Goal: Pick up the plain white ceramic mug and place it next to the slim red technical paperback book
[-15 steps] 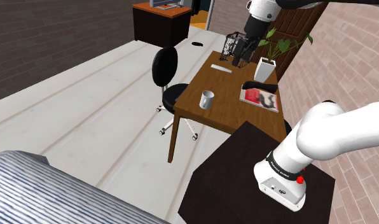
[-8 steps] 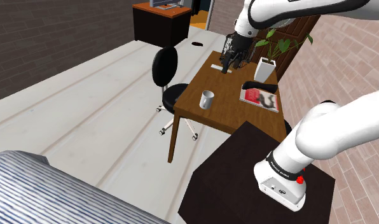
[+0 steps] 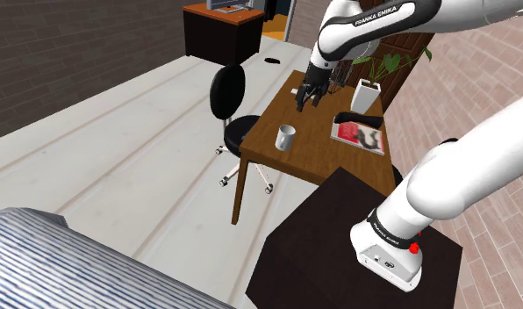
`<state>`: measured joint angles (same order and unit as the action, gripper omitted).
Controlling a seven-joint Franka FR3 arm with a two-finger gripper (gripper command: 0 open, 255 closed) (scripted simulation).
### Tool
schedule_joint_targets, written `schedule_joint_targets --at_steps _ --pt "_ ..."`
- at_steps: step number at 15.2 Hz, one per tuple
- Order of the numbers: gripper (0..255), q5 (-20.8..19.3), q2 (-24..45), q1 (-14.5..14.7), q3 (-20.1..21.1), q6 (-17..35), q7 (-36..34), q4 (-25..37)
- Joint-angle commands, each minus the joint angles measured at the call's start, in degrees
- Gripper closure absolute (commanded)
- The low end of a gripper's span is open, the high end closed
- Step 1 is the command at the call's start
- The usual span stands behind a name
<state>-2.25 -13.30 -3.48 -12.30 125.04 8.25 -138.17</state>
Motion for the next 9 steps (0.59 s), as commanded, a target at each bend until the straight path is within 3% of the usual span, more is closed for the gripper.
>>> schedule_joint_targets --at_steps 1,9 --pt "0 1.1 5.2 -0.2 -1.0 2.8 1.1 1.9" --pt "0 7.3 23.2 -2.4 -3.1 9.9 5.9 10.0"
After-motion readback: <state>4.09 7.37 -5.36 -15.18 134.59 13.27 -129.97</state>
